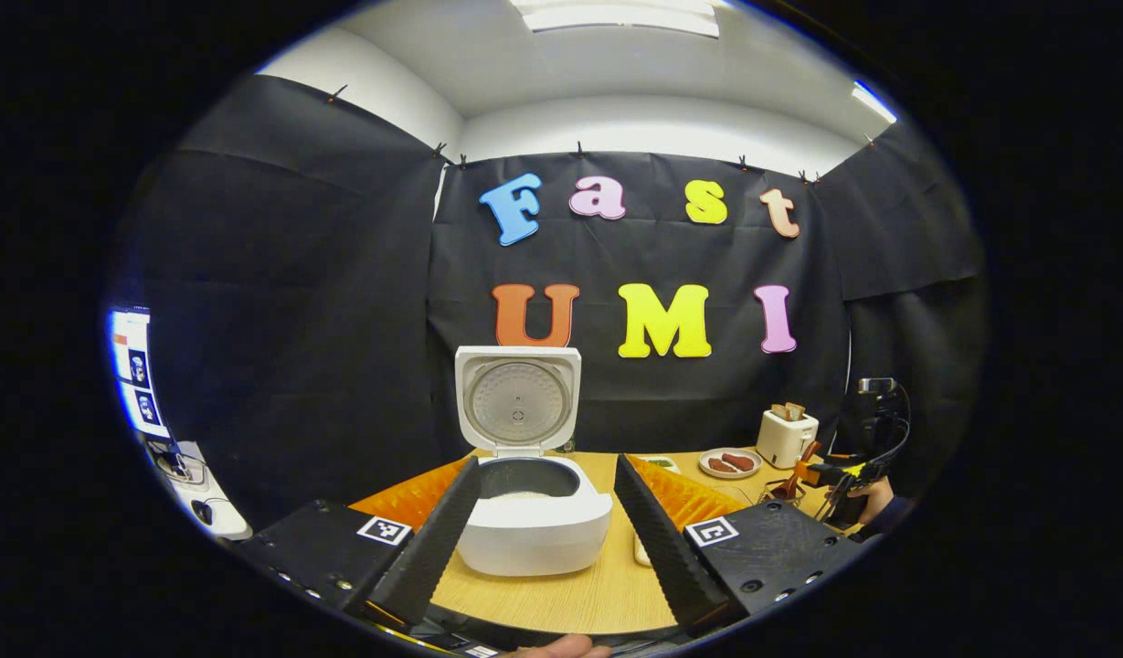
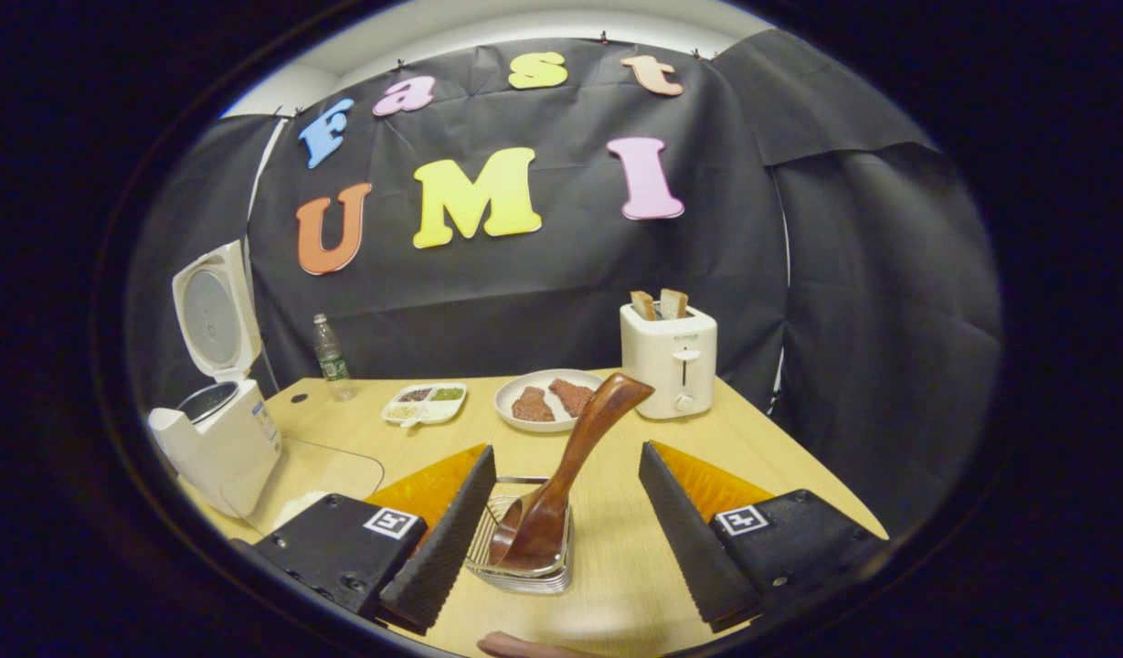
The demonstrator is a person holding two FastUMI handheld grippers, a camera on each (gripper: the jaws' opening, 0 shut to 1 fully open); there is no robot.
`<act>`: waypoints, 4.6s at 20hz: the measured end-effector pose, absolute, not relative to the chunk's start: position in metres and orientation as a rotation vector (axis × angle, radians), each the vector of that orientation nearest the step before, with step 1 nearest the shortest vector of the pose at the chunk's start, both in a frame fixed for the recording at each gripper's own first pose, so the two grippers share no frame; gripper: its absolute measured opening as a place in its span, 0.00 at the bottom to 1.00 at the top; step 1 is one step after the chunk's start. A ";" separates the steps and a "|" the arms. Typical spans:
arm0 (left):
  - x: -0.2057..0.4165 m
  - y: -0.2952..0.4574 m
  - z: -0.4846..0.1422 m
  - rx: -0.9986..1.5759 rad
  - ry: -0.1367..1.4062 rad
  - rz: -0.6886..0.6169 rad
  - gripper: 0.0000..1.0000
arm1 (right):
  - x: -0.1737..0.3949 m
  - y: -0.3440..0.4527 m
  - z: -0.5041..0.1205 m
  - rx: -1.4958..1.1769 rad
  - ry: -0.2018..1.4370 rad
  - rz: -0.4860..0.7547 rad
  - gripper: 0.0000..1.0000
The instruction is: Close the left gripper, press the button to open the rice cooker; take a wooden spoon from the chopstick holder with the right hand, scoop a spoonful of rice and pour it into the rice cooker, then put the wooden spoon back into the chopstick holder.
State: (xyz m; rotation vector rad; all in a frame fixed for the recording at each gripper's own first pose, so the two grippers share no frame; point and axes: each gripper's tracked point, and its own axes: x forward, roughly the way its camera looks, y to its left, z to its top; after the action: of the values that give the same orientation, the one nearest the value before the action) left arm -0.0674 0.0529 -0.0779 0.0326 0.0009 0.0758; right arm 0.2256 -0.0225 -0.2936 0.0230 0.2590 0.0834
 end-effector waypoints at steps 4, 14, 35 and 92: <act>-0.077 0.043 -0.083 0.066 -0.024 0.073 0.93 | 0.252 -0.022 -0.309 0.051 0.296 0.038 1.00; -0.078 0.045 -0.121 -0.011 0.047 0.089 0.95 | 0.262 -0.002 -0.318 0.189 0.354 0.086 0.22; -0.101 0.090 -0.143 -0.051 0.079 0.096 0.93 | 0.179 0.119 -0.191 -0.041 0.106 0.169 0.18; -0.111 0.086 -0.144 0.008 0.045 0.018 0.94 | 0.196 0.174 -0.292 0.768 0.428 0.356 0.08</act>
State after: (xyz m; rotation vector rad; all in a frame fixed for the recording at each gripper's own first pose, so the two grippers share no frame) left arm -0.1110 0.0859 -0.1440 0.0075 0.0453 0.0176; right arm 0.1957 0.1737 -0.2922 0.7684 0.4280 0.3558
